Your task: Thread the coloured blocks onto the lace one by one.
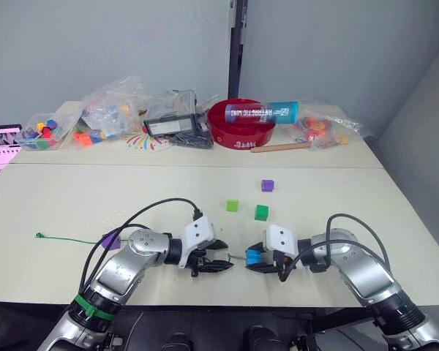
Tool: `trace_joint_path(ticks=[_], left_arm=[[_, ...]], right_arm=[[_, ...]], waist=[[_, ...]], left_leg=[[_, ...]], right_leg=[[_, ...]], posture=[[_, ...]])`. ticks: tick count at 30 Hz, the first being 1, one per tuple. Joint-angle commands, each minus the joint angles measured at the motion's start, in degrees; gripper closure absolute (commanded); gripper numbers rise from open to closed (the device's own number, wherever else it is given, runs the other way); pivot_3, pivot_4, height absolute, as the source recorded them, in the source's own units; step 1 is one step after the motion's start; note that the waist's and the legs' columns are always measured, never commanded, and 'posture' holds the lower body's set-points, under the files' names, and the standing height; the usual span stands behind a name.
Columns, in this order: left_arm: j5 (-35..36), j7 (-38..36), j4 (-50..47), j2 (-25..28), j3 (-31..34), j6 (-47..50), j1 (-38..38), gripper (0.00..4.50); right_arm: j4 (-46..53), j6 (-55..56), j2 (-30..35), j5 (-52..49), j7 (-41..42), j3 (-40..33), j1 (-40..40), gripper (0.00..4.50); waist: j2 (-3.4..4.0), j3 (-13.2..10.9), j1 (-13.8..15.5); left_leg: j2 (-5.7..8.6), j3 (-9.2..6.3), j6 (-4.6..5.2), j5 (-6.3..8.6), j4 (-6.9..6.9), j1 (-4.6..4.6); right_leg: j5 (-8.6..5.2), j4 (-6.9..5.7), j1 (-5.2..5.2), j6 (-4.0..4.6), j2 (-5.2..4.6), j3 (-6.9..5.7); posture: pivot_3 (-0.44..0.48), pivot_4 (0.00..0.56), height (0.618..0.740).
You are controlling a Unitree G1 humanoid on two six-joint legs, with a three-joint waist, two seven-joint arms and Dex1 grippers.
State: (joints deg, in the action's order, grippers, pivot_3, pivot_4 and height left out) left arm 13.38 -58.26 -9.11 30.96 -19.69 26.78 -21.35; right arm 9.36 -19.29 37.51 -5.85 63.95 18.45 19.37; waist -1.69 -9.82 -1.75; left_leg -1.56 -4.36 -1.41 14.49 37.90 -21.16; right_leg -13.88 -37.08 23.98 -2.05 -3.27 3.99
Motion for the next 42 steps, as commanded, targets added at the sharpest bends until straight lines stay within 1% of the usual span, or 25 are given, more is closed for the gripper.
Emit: trace_joint_path(ticks=[1, 6, 9, 14, 15, 22, 34, 36, 39, 42], left_arm=[[-1.76, 0.37, 1.97, -1.63, -1.11, -2.71, -2.13, 1.89], [-2.90, -0.75, 3.72, -1.93, -2.02, -4.11, -2.35, 1.89], [-2.61, -1.74, 3.47, -1.70, -2.12, -3.97, -2.23, 2.74], [-2.60, -2.13, 3.39, -2.03, -1.84, -3.80, -2.57, 4.39], [-2.59, -2.20, 3.39, -2.13, -1.86, -3.81, -2.66, 4.45], [-2.83, -2.58, 3.13, -3.12, -2.67, -3.55, -3.24, 4.45], [-5.72, -3.32, 7.05, -7.79, -6.90, -5.05, -6.63, 4.45], [-6.39, -3.40, 7.66, -7.79, -7.07, -5.03, -6.74, 4.45], [-5.56, -3.81, 6.88, -7.17, -5.43, -3.80, -6.58, 4.45], [-4.61, -5.05, 5.02, -5.21, -3.63, -3.39, -6.34, 3.59]], right_arm=[[-0.08, -1.20, 0.52, 0.54, -0.59, 0.32, -0.77, 3.13], [0.60, -1.71, 0.66, 0.34, -0.88, 0.25, -0.94, 3.13], [0.69, -1.90, 0.81, 0.36, -1.00, 0.11, -0.96, 3.13], [0.70, -2.03, 0.76, 0.41, -1.11, 0.09, -0.92, 3.13], [0.66, -2.04, 0.71, 0.42, -1.15, 0.09, -0.87, 3.13], [0.73, -2.02, 0.57, 0.37, -1.09, 0.26, -0.85, 3.13], [0.52, -2.32, -0.81, 0.67, -1.68, 1.13, 0.44, 3.13], [0.63, -2.50, -1.34, 0.69, -1.77, 1.51, 0.76, 3.13], [0.89, -2.77, -1.78, 0.81, -1.71, 1.84, 0.89, 3.13], [0.34, -2.52, -1.89, 1.03, -1.47, 1.95, 1.16, 3.13]], waist=[[0.00, 0.00, 0.01], [0.00, 0.00, -0.14], [0.00, 0.00, -0.15], [0.00, 0.00, -0.26], [0.00, 0.00, -0.29], [0.00, 0.00, -0.35], [0.00, 0.00, -0.40], [0.00, 0.00, -0.42], [-0.01, 0.01, -0.63], [-0.01, 0.01, -0.83]], left_leg=[[0.00, 0.00, 0.00, 0.00, 0.00, -0.01], [0.00, 0.00, 0.00, 0.00, 0.00, -0.01], [0.00, 0.00, 0.00, 0.00, 0.00, -0.01], [0.00, 0.00, 0.00, 0.00, 0.00, -0.01], [0.00, -0.01, 0.00, 0.00, 0.00, -0.01], [0.00, -0.01, 0.00, 0.00, 0.00, -0.01], [0.00, -0.01, 0.00, 0.00, 0.00, 0.00], [0.00, -0.01, 0.00, 0.00, 0.00, 0.01], [0.00, -0.01, 0.00, 0.00, 0.00, 0.04], [-0.01, -0.02, 0.00, 0.00, 0.00, 0.04]], right_leg=[[0.00, 0.00, 0.00, 0.00, 0.00, 0.00], [0.00, -0.01, 0.02, 0.00, 0.01, 0.00], [0.00, -0.01, 0.02, 0.00, 0.00, 0.00], [0.00, -0.01, 0.02, 0.00, 0.00, 0.00], [0.00, -0.01, 0.02, 0.00, 0.00, 0.00], [0.00, -0.01, 0.02, 0.00, 0.00, 0.00], [0.00, -0.01, -0.01, 0.00, 0.01, 0.00], [0.00, -0.01, -0.03, 0.00, 0.01, 0.00], [0.00, -0.02, -0.04, 0.00, 0.02, 0.00], [0.00, -0.03, -0.03, 0.00, 0.04, 0.00]], posture=[[0.000, 0.150, 0.731], [0.000, 0.150, 0.731], [0.000, 0.150, 0.731], [0.000, 0.150, 0.731], [0.000, 0.150, 0.731], [0.000, 0.150, 0.731], [0.000, 0.150, 0.731], [0.000, 0.150, 0.731], [0.000, 0.150, 0.731], [0.000, 0.150, 0.731]])
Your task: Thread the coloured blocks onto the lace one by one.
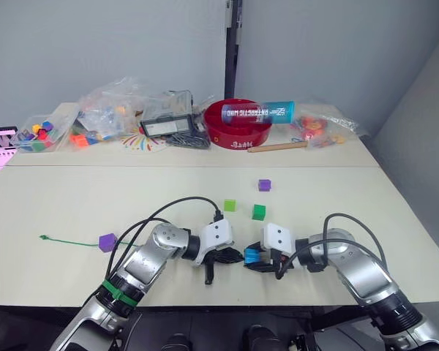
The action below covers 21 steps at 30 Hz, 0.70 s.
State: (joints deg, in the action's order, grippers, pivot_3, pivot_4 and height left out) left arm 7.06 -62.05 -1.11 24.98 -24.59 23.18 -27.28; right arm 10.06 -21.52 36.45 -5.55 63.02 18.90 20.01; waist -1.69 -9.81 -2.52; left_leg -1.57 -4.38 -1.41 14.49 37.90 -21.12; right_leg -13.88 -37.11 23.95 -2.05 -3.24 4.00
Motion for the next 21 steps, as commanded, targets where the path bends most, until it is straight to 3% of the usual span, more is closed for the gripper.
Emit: trace_joint_path(ticks=[1, 6, 7, 9, 13, 21], left_arm=[[2.39, -1.48, -3.74, 1.18, 1.99, 0.94, -0.36, 3.29], [4.24, -2.99, -7.00, 3.85, 3.49, 2.75, -0.13, 1.67], [4.44, -3.20, -7.35, 4.16, 3.59, 2.95, -0.07, 1.30], [4.61, -3.38, -7.57, 4.36, 3.46, 3.09, -0.15, 0.67], [3.59, -2.22, -6.39, 2.81, 1.96, 2.24, -0.77, 0.65], [0.33, -0.15, 0.91, -3.18, -1.40, -2.11, -3.25, 0.65]], right_arm=[[-0.48, -0.24, -0.82, 0.69, -0.44, 1.53, 0.58, 3.13], [-1.00, -0.39, -1.08, 0.09, -0.21, 1.34, 0.89, 3.13], [-1.08, -0.65, -1.13, -0.14, -0.18, 1.15, 0.90, 2.06], [-0.32, -1.76, -0.88, -1.64, 0.44, 0.12, 0.72, 1.41], [2.71, -3.33, 0.96, -4.31, 0.99, -3.08, -0.33, 0.04], [7.56, -3.53, 7.67, -9.97, 2.44, -11.01, -7.85, 0.01]], waist=[[0.00, 0.00, -0.14], [0.00, 0.00, -0.19], [0.00, 0.00, -0.19], [0.00, 0.00, -0.05], [0.00, -0.01, 0.11], [0.00, -0.02, 1.20]], left_leg=[[-0.01, 0.00, 0.00, 0.00, 0.00, 0.00], [-0.05, 0.00, 0.00, 0.00, 0.00, -0.02], [-0.05, 0.00, 0.00, 0.00, 0.00, -0.02], [-0.05, 0.00, 0.00, 0.00, 0.00, -0.02], [-0.04, 0.00, 0.00, 0.00, 0.00, -0.09], [0.11, -0.02, 0.01, 0.00, 0.00, -0.18]], right_leg=[[0.00, -0.01, 0.01, 0.00, 0.01, 0.00], [0.00, -0.02, 0.06, 0.01, 0.04, 0.00], [0.00, -0.02, 0.06, 0.01, 0.04, 0.00], [0.00, -0.03, 0.06, 0.01, 0.04, 0.00], [0.00, 0.01, 0.09, 0.00, 0.03, 0.00], [-0.01, 0.07, 0.12, -0.08, -0.08, 0.01]], posture=[[0.000, 0.150, 0.731], [0.000, 0.150, 0.731], [0.000, 0.150, 0.731], [0.000, 0.150, 0.731], [0.000, 0.150, 0.731], [0.000, 0.150, 0.731]])
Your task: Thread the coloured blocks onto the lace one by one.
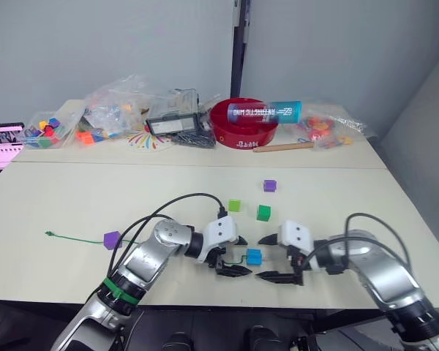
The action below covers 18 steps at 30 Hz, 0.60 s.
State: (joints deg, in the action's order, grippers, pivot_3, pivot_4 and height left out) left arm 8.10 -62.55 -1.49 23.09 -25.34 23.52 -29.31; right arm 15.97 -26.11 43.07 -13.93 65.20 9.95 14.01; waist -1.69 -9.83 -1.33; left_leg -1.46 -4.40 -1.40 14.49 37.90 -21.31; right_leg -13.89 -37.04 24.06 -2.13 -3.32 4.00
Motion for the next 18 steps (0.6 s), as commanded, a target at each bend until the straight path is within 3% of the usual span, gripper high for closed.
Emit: trace_joint_path(ticks=[1, 9, 16, 18], left_arm=[[-1.01, 0.47, 2.26, -1.91, -0.90, -3.10, -1.38, 0.65], [-2.27, 0.32, 5.65, -3.62, -1.63, -6.28, -1.76, 0.65], [-2.45, -0.03, 6.39, -3.73, -1.68, -7.38, -1.84, 2.85], [-2.42, -0.23, 6.23, -3.54, -1.67, -7.41, -1.70, 3.13]], right_arm=[[1.54, 1.61, 1.27, -1.53, -0.01, -2.40, -2.64, 0.01], [0.69, 3.66, 0.41, -0.52, -2.13, -1.53, -3.68, 0.01], [-1.04, 5.17, -0.10, 0.75, -2.79, -0.25, -2.72, 0.00], [-1.21, 5.29, -0.14, 0.82, -2.82, -0.12, -2.51, 0.00]], waist=[[0.00, 0.00, -0.02], [0.00, 0.00, -0.18], [0.00, 0.00, -0.07], [0.00, 0.00, -0.06]], left_leg=[[0.00, 0.00, 0.00, 0.00, 0.00, 0.01], [0.00, 0.01, 0.00, 0.00, 0.00, 0.01], [0.01, 0.02, 0.00, 0.00, 0.00, 0.00], [0.01, 0.02, 0.00, 0.00, 0.00, 0.00]], right_leg=[[0.00, -0.01, 0.00, 0.00, 0.00, 0.00], [-0.01, -0.02, -0.01, -0.01, 0.00, 0.03], [-0.01, -0.01, 0.00, -0.02, -0.01, 0.03], [-0.01, -0.01, 0.00, -0.01, -0.01, 0.03]], posture=[[0.000, 0.150, 0.731], [0.000, 0.150, 0.731], [0.000, 0.150, 0.731], [0.000, 0.150, 0.731]])
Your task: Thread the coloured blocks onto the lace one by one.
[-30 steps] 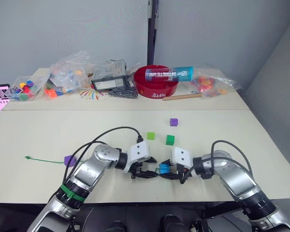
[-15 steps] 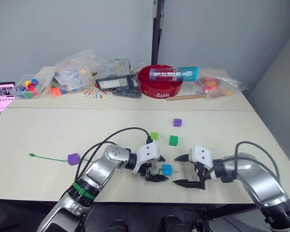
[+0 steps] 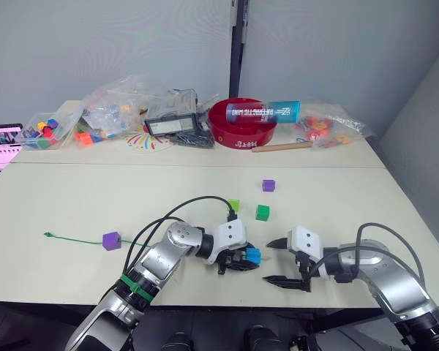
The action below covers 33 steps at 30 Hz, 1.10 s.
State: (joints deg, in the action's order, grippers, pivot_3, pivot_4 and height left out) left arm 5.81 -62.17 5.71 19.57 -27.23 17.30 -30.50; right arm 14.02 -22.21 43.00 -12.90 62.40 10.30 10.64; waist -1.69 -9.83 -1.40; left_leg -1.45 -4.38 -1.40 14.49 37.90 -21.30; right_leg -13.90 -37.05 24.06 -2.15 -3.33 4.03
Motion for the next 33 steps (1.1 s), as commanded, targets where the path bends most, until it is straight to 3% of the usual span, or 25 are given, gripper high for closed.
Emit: trace_joint_path(ticks=[1, 7, 8, 15, 20, 28, 33], left_arm=[[-0.13, -0.67, -1.04, 0.07, 0.26, -1.22, -0.46, 3.13], [-0.11, -1.31, -1.18, 0.47, 0.24, -1.43, -0.55, 3.13], [-0.19, -1.50, -1.19, 0.56, 0.14, -1.52, -0.68, 3.13], [-0.40, -2.41, -1.34, 0.78, -0.11, -1.40, -1.07, 3.13], [-0.61, -2.72, -1.16, 0.73, -0.12, -1.36, -1.22, 3.13], [-0.05, -4.32, -2.02, 2.38, 1.08, -0.71, -0.99, 3.13], [1.94, -5.57, -4.51, 8.82, 6.16, -0.18, 1.34, 3.13]], right_arm=[[0.69, 1.54, -0.04, -0.13, 0.02, -0.40, 0.90, 0.00], [0.05, 2.06, -0.59, 0.20, -0.11, 0.10, 1.74, 0.00], [-0.13, 2.22, -0.78, 0.39, -0.09, 0.38, 2.01, 0.53], [-0.81, 3.13, -0.95, 1.04, 0.15, 1.11, 2.78, 2.95], [-0.60, 3.23, -0.84, 0.99, 0.29, 1.45, 3.13, 4.47], [-0.80, 3.72, -0.52, 1.12, 1.18, 1.58, 4.01, 4.50], [-1.54, 4.14, -0.04, 1.15, 1.98, 1.37, 5.30, 4.50]], waist=[[0.00, 0.00, 0.01], [0.00, 0.00, -0.02], [0.00, 0.00, -0.06], [0.00, 0.00, 0.10], [0.00, 0.00, 0.04], [0.00, 0.00, -0.02], [0.00, 0.00, -0.88]], left_leg=[[0.00, 0.00, 0.00, 0.00, 0.00, 0.00], [0.00, 0.00, 0.00, 0.00, 0.00, 0.01], [0.00, 0.00, 0.00, 0.00, 0.00, 0.01], [0.00, 0.00, 0.00, 0.00, 0.00, 0.00], [0.00, 0.00, 0.00, 0.00, 0.00, 0.00], [0.00, 0.00, 0.00, 0.00, 0.00, 0.01], [-0.02, -0.02, 0.00, 0.00, 0.00, 0.03]], right_leg=[[0.00, 0.00, 0.00, 0.00, 0.00, 0.00], [0.00, 0.00, 0.00, 0.00, 0.00, 0.00], [0.00, 0.00, 0.00, 0.00, 0.00, 0.00], [0.00, 0.00, 0.00, 0.00, 0.00, 0.00], [0.00, 0.00, 0.00, 0.00, 0.00, 0.00], [0.00, -0.01, 0.00, 0.00, 0.00, 0.00], [0.00, -0.06, 0.02, 0.01, 0.01, 0.00]], posture=[[0.000, 0.150, 0.731], [0.000, 0.150, 0.731], [0.000, 0.150, 0.731], [0.000, 0.150, 0.731], [0.000, 0.150, 0.731], [0.000, 0.150, 0.731], [0.000, 0.150, 0.731]])
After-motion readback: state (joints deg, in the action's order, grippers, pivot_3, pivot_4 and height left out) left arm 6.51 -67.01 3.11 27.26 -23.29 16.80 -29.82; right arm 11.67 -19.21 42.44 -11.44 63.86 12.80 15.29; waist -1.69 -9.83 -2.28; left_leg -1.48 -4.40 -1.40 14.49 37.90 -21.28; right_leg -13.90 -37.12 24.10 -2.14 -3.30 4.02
